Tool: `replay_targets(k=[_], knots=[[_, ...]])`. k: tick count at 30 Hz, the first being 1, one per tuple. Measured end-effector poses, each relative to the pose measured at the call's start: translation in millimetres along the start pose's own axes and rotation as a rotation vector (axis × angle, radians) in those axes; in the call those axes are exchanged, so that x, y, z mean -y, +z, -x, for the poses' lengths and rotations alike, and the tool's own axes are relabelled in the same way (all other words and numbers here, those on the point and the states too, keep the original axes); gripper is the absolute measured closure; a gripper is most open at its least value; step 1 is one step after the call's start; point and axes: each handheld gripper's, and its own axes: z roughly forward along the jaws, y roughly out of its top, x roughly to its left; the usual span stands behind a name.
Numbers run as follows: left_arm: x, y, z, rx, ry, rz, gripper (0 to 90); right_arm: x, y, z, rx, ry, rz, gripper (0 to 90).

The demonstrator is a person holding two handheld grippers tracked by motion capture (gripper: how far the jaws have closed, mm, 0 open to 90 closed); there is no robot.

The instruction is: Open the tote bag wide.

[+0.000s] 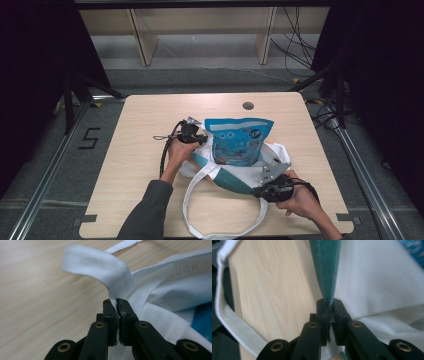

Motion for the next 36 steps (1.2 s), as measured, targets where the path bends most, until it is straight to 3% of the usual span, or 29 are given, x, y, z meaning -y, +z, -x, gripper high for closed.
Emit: replay_targets(k=[1,3,4,5,7,8,9,10,13,14,15,16,17,19,20,21,22,24,28,32,36], knots=[[2.8,3.6,-1.5,0.008,-0.030,0.002,85.1,1.2,4.8,-0.8,0.001,-0.003,-0.016,85.9],[4.3,4.7,-1.9,0.009,-0.045,0.007,84.9,2.5,9.4,-1.1,-0.002,-0.009,-0.038,85.7],[3.2,1.9,-1.0,0.001,-0.019,0.000,83.6,2.9,14.4,-2.5,0.002,-0.035,-0.033,85.7],[2.4,-1.0,0.3,-0.010,-0.021,-0.002,81.8,2.9,13.1,-4.0,0.007,-0.017,-0.044,85.7],[1.8,-5.0,1.2,-0.016,-0.027,-0.003,69.2,3.6,13.0,-3.5,0.000,0.006,-0.030,84.9],[1.0,-11.3,2.1,-0.017,-0.028,-0.002,62.0,3.1,10.3,-3.1,-0.006,0.022,-0.039,82.8],[-0.1,-26.5,5.4,-0.008,-0.031,0.032,56.3,2.6,9.4,-3.4,-0.010,0.036,-0.023,79.6],[-0.5,-37.0,7.5,-0.002,-0.022,0.047,52.3,1.0,4.7,-2.4,-0.013,0.027,-0.016,75.6],[1.3,-66.9,16.9,0.010,-0.017,0.093,44.8,-5.0,-10.5,-0.5,0.004,0.030,0.057,66.4],[1.3,-66.9,16.9,0.010,-0.017,0.093,43.0,-5.0,-10.5,-0.5,0.004,0.030,0.057,66.4],[5.8,-84.7,26.5,0.036,0.009,0.129,42.7,-10.1,-29.6,1.4,0.025,0.057,0.116,61.8],[5.8,-84.7,26.5,0.036,0.009,0.129,42.8,-11.4,-34.9,2.6,0.037,0.067,0.150,60.5],[10.1,-96.9,34.3,0.054,0.034,0.126,42.5,-12.7,-43.7,5.3,0.055,0.085,0.185,60.0],[15.4,-105.7,44.1,0.086,0.028,0.161,41.7,-13.3,-53.6,10.0,0.092,0.099,0.211,57.6],[16.7,-107.9,46.7,0.100,0.028,0.157,40.8,-12.9,-60.1,12.7,0.124,0.121,0.227,57.1],[18.1,-109.8,50.1,0.102,0.044,0.153,39.4,-12.4,-63.2,15.9,0.141,0.110,0.241,57.1],[18.1,-109.8,50.1,0.102,0.044,0.153,38.1,-11.4,-66.5,18.9,0.157,0.113,0.252,56.9],[21.9,-113.3,56.5,0.095,0.109,0.135,37.3,-9.7,-71.0,23.4,0.178,0.139,0.261,55.9],[25.6,-115.1,64.4,0.196,0.098,0.162,35.2,-6.6,-76.4,36.9,0.253,0.168,0.279,54.7],[26.4,-120.7,73.8,0.193,0.130,0.169,34.3,-4.9,-81.4,45.7,0.273,0.228,0.286,54.6],[28.9,-118.8,84.2,0.198,0.148,0.162,34.5,-7.4,-85.6,59.1,0.329,0.222,0.303,54.5]])
